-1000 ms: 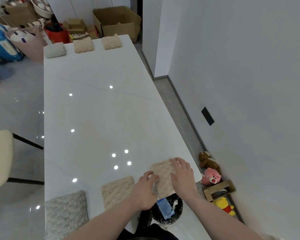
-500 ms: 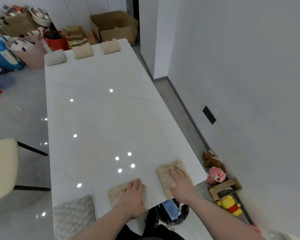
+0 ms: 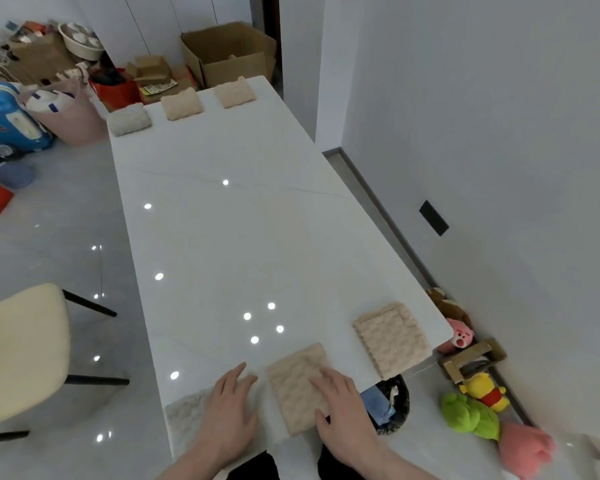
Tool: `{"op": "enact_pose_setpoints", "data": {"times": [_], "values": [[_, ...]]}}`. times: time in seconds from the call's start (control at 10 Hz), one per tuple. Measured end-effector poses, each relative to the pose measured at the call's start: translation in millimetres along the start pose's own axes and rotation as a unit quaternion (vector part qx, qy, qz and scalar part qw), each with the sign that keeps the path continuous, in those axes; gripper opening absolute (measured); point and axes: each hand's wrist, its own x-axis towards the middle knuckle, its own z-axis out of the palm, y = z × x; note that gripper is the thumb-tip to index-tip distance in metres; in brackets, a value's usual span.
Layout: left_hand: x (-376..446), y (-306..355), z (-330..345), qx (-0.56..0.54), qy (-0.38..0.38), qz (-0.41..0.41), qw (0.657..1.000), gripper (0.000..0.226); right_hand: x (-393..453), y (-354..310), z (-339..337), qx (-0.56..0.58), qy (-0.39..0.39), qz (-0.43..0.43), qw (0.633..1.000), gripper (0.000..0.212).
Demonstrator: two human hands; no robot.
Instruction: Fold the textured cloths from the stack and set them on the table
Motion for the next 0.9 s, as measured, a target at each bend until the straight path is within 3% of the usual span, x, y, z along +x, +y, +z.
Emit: {"op": "enact_pose_setpoints", "data": {"times": [0.1,0.2,0.4,0.6,0.8,0.9], "values": [[-20,-46,-6,-0.014,0.037,0.043,0.998,0.045,-2,-26,24,-0.047,-0.009,0.036,0.998,0.057],[-33,-75,-12,0.001,0.013,0.053,0.998,0.035,-4,-45,45,-0.058,-0.026,0.093,0.994,0.055],[-44,-94,-29,0.104,-0.162,0.067,0.979,0.060,-13,-75,61,-0.037,-0.015,0.164,0.986,0.062],[-61,-88,-42,0.093,-0.143,0.107,0.980,0.063,-37,-114,63,0.016,0.043,0.161,0.986,0.060],[-98,-86,-63,-0.088,-0.072,0.069,0.991,0.060,-66,-129,79,0.085,0.092,0.130,0.984,0.054],[-114,-87,-86,-0.122,-0.050,0.090,0.987,0.055,-78,-139,87,0.117,0.126,0.128,0.977,0.053]]}}
